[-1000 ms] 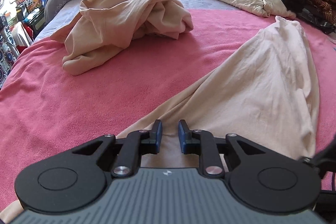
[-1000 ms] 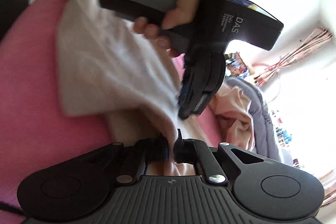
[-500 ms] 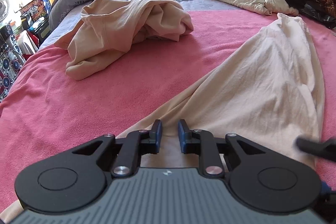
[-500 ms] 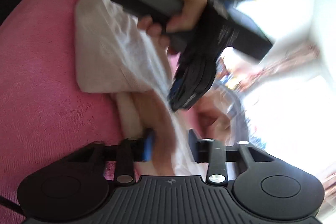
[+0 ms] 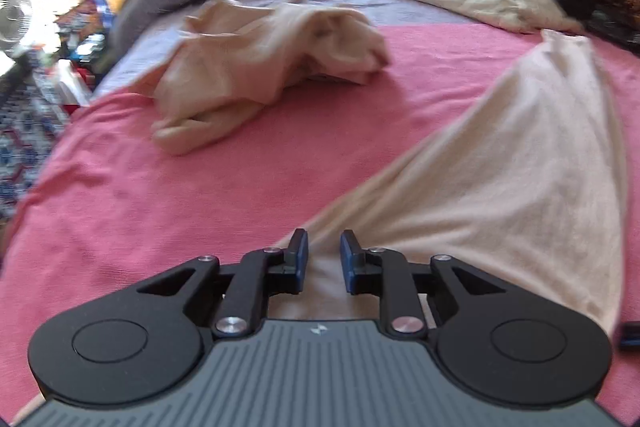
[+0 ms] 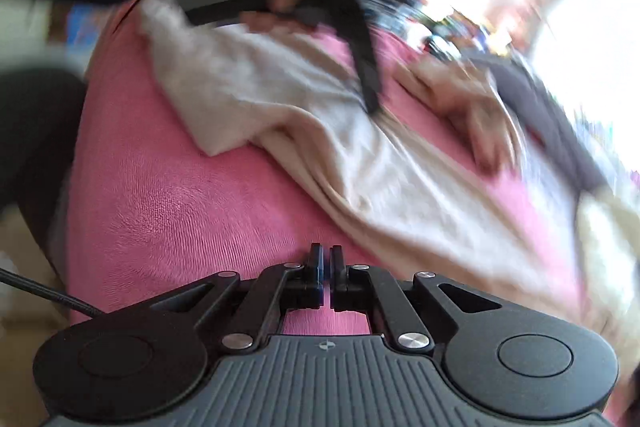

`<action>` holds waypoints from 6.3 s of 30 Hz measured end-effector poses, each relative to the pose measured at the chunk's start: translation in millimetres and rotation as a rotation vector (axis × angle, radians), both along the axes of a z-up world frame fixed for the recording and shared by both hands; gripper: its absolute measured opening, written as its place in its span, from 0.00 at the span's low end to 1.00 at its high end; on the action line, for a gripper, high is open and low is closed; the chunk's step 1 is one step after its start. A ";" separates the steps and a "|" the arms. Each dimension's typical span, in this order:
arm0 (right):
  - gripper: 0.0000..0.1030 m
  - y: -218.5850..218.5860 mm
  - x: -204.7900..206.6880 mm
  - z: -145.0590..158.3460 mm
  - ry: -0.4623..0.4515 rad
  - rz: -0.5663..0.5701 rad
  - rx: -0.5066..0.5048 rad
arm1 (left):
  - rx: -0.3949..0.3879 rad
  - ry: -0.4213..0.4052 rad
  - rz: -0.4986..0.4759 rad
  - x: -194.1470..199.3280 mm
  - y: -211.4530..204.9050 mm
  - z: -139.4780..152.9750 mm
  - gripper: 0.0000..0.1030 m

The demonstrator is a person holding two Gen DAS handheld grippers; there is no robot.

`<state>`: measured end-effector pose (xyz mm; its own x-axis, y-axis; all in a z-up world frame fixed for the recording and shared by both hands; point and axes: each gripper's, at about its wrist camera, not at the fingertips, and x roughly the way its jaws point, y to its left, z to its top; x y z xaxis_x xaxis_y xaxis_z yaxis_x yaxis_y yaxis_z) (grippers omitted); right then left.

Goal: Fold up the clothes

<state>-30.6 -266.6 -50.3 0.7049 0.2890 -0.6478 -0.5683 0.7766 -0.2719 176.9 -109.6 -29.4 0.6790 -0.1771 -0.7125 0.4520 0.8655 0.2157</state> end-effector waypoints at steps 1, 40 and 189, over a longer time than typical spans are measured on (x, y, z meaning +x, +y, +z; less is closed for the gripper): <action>0.14 -17.3 2.6 3.5 0.013 -0.077 0.094 | 0.007 -0.053 0.029 -3.3 1.2 6.9 0.29; 0.28 -267.3 96.8 -4.5 0.093 -1.351 0.865 | -0.085 0.331 -0.273 20.1 -132.6 18.3 0.42; 0.04 -271.5 192.4 2.6 0.015 0.277 -0.618 | 0.279 -0.071 -0.662 -40.9 -309.7 -29.1 0.08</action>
